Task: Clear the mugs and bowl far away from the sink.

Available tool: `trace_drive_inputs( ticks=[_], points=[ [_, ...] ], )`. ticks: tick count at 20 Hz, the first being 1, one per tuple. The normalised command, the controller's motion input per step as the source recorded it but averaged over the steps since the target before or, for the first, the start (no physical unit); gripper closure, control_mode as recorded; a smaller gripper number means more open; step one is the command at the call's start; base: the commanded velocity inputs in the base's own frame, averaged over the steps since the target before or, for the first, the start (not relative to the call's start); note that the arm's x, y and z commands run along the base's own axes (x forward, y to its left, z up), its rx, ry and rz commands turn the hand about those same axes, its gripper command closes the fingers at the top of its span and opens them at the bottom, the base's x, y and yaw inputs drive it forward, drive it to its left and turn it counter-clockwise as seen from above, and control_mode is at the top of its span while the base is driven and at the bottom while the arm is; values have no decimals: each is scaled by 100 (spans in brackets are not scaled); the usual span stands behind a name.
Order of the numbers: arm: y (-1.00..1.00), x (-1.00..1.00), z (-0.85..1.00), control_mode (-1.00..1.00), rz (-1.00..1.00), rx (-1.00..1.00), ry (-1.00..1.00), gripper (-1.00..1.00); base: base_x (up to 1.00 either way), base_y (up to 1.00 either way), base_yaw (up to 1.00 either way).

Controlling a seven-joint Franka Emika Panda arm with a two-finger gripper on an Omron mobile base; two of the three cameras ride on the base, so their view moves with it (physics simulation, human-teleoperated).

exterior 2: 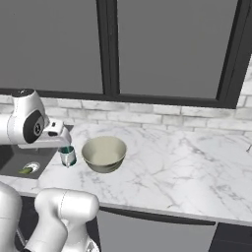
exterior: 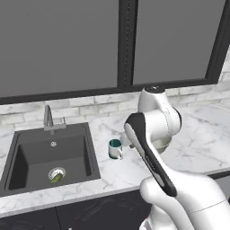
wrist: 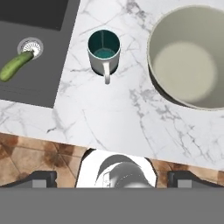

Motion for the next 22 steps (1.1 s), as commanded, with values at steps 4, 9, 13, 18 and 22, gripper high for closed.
trace_drive_inputs(
  ticks=[4,9,13,18,22],
  points=[
    [0,0,-31,-100,0,-2,0,-100,0,0,0],
    [0,0,-37,-100,0,0,0,-100,0,0,0],
    [3,1,-24,-100,0,0,0,-100,0,0,0],
    [12,3,-6,-100,0,0,-2,-100,0,0,0],
    [6,5,-16,-100,0,0,-7,-100,0,0,0]
  ],
)
